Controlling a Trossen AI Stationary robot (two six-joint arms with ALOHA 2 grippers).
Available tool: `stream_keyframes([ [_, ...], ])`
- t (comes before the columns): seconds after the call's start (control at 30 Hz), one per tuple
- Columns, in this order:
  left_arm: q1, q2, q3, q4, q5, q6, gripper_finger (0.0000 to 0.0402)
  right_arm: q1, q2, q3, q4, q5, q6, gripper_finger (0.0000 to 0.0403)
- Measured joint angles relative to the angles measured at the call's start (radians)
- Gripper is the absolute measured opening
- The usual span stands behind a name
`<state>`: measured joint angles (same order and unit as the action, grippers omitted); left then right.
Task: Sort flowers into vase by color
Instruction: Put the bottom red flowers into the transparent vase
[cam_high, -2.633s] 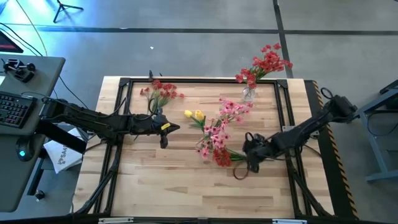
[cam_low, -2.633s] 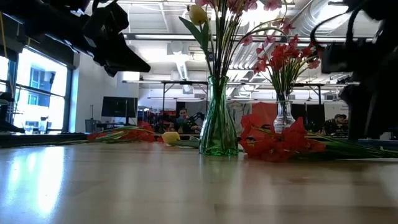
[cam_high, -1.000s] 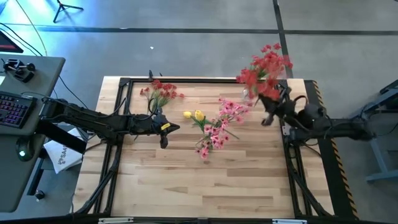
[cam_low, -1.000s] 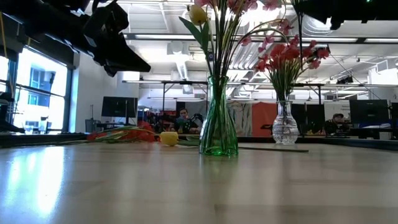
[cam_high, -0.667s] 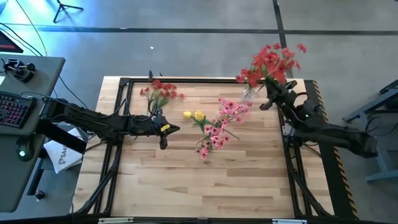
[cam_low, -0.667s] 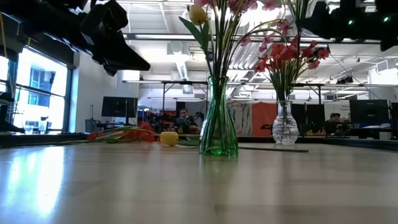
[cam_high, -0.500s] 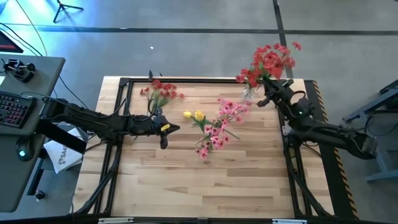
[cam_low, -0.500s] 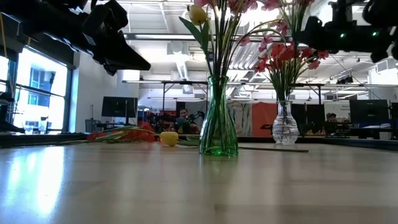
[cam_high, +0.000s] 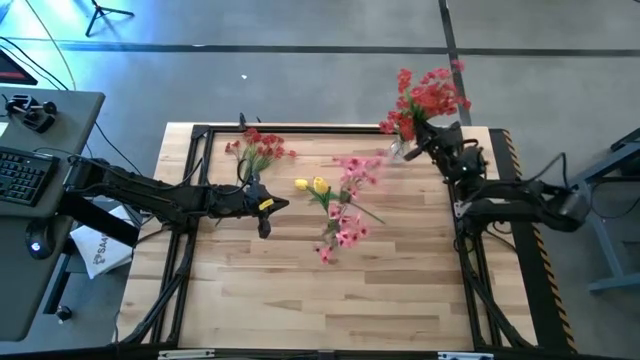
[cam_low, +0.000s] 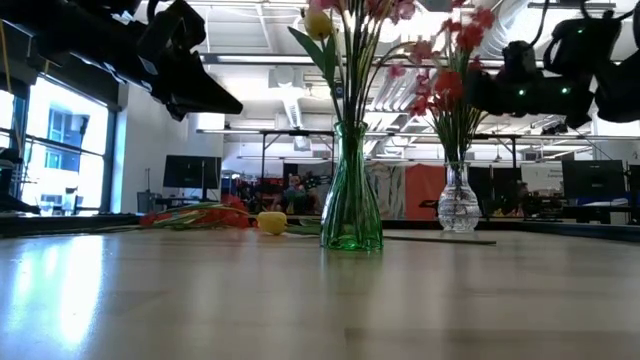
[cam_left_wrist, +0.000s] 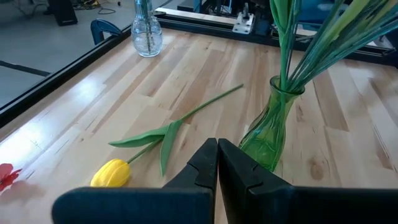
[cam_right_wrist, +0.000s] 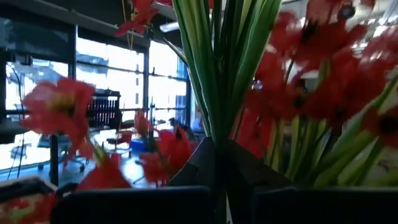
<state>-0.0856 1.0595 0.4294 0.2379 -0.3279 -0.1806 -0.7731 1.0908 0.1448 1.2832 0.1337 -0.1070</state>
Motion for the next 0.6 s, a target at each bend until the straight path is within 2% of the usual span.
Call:
stream_keyframes([
  [0.13,0.000,0.000,0.000,0.000,0.000,0.000,0.0000,0.000,0.055,0.000,-0.002,0.000,0.021,0.0010],
  [0.27,0.000,0.000,0.000,-0.001,-0.001,0.000,0.0000,0.000,0.082,0.000,-0.033,0.000,0.021,0.0037],
  [0.43,0.000,0.000,0.000,-0.001,0.000,0.000,0.0000,0.000,0.056,0.000,-0.133,0.001,0.021,0.0108],
  [0.6,0.000,0.000,0.000,-0.001,0.001,0.000,0.0000,0.000,-0.042,0.001,-0.304,0.001,0.021,0.0179],
])
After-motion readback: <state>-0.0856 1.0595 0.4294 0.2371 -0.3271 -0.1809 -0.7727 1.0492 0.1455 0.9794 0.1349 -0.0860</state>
